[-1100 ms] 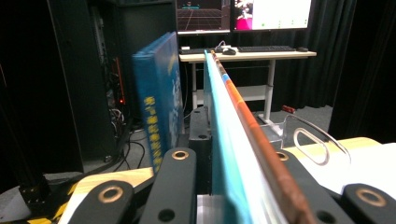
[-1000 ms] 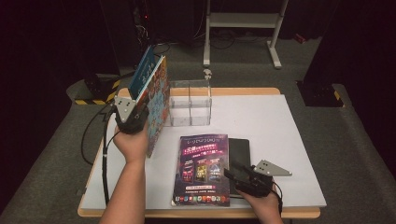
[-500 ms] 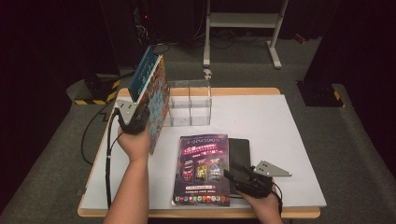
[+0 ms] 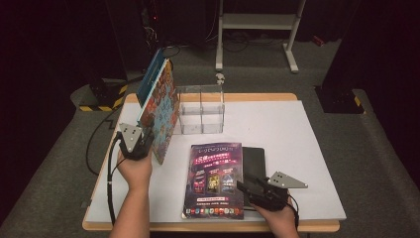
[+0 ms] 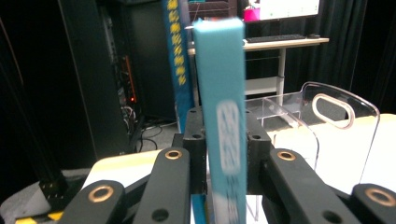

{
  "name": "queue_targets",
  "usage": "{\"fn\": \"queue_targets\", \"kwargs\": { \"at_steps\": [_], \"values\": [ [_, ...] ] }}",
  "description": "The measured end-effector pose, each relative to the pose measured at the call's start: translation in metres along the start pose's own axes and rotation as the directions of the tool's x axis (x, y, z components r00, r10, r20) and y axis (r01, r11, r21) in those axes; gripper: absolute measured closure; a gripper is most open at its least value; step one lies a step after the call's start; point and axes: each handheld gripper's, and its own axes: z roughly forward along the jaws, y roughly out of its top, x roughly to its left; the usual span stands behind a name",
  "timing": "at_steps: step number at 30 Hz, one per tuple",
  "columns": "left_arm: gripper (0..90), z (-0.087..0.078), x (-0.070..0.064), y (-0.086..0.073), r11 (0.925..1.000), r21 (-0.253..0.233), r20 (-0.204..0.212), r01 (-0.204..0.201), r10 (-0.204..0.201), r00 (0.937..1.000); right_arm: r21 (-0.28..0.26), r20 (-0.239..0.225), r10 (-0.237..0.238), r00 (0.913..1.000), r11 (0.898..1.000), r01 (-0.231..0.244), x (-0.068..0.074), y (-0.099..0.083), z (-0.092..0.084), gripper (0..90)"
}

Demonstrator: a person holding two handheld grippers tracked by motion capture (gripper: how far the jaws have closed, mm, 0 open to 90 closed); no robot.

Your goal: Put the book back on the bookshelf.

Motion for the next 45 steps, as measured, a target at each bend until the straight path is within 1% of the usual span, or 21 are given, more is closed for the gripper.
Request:
{"fn": "queue_targets", "kwargs": {
  "at_steps": [3, 5, 8, 10, 12, 14, 19, 22, 25, 28, 30, 36, 38, 40, 42, 43, 45],
  "values": [
    [77.3, 0.0, 0.003, 0.001, 0.9999, 0.007, -0.003, 0.014, -0.014, 0.9999, 0.003, 0.0, 0.003, 1.0, 1.0, -0.003, 0.0, -0.001, 0.001, 49.6],
    [77.7, 0.001, 0.002, 0.001, 0.9999, 0.006, -0.005, 0.016, -0.016, 0.9999, 0.003, -0.001, 0.003, 1.0, 1.0, -0.003, 0.0, -0.001, 0.002, 49.6],
    [78.2, 0.004, 0.0, 0.003, 0.9998, 0.005, -0.012, 0.021, -0.021, 0.9997, 0.003, 0.0, 0.005, 1.0, 1.0, -0.005, -0.001, -0.001, 0.001, 49.7],
    [78.4, 0.006, -0.002, 0.005, 0.9996, 0.012, -0.024, 0.024, -0.024, 0.9994, 0.0, -0.001, 0.009, 1.0, 1.0, -0.009, -0.001, -0.001, 0.0, 49.7],
    [78.8, 0.007, -0.004, 0.006, 0.9995, 0.013, -0.026, 0.028, -0.028, 0.9993, -0.002, -0.003, 0.013, 0.9999, 1.0, -0.013, -0.001, -0.001, 0.0, 49.7],
    [78.8, 0.009, -0.007, 0.007, 0.9997, 0.016, -0.035, 0.018, -0.017, 0.9993, -0.004, -0.006, 0.012, 0.9999, 1.0, -0.012, -0.002, -0.001, 0.0, 49.8],
    [79.0, 0.014, -0.013, 0.008, 0.9998, 0.012, -0.047, 0.018, -0.018, 0.9987, -0.006, -0.009, 0.015, 0.9999, 1.0, -0.015, -0.002, 0.0, -0.001, 49.8],
    [79.1, 0.014, -0.013, 0.008, 0.9995, 0.009, -0.049, 0.032, -0.031, 0.9983, -0.008, -0.008, 0.016, 0.9998, 1.0, -0.016, -0.002, 0.0, -0.001, 49.8],
    [78.9, 0.012, -0.013, 0.006, 0.9996, 0.005, -0.05, 0.029, -0.029, 0.9983, -0.006, -0.008, 0.016, 0.9998, 1.0, -0.016, -0.002, 0.0, -0.001, 49.8],
    [78.8, 0.011, -0.012, 0.006, 0.9991, 0.011, -0.067, 0.041, -0.041, 0.9969, -0.005, -0.007, 0.012, 0.9999, 1.0, -0.012, -0.002, 0.0, -0.001, 49.8],
    [78.8, 0.011, -0.012, 0.006, 0.9987, 0.011, -0.068, 0.051, -0.05, 0.9964, -0.004, -0.007, 0.01, 0.9999, 1.0, -0.01, -0.002, -0.001, 0.0, 49.8],
    [77.9, 0.011, -0.012, 0.006, 0.9989, 0.012, -0.073, 0.046, -0.045, 0.9964, 0.0, -0.007, 0.009, 0.9999, 1.0, -0.009, -0.001, -0.001, 0.0, 49.7],
    [75.2, 0.01, -0.012, 0.006, 0.9989, 0.011, -0.072, 0.045, -0.045, 0.9964, 0.002, -0.007, 0.005, 1.0, 1.0, -0.005, 0.0, -0.001, 0.0, 49.6],
    [65.9, 0.009, -0.011, 0.007, 0.9984, 0.013, -0.051, 0.056, -0.055, 0.9972, 0.005, -0.005, -0.001, 1.0, 1.0, 0.001, 0.0, -0.001, 0.0, 49.3],
    [61.2, 0.007, -0.011, 0.006, 0.9984, 0.017, -0.047, 0.054, -0.053, 0.9975, 0.006, -0.003, -0.008, 1.0, 1.0, 0.008, 0.0, -0.001, 0.0, 48.9],
    [59.1, 0.005, -0.01, 0.005, 0.9981, 0.017, -0.043, 0.06, -0.059, 0.9973, 0.007, 0.0, -0.012, 0.9999, 1.0, 0.012, 0.0, -0.001, 0.0, 48.7],
    [56.5, 0.001, -0.007, 0.003, 0.9962, 0.024, -0.03, 0.084, -0.083, 0.9961, 0.007, 0.005, -0.019, 0.9998, 1.0, 0.019, 0.001, -0.001, 0.0, 48.2]
  ]
}}
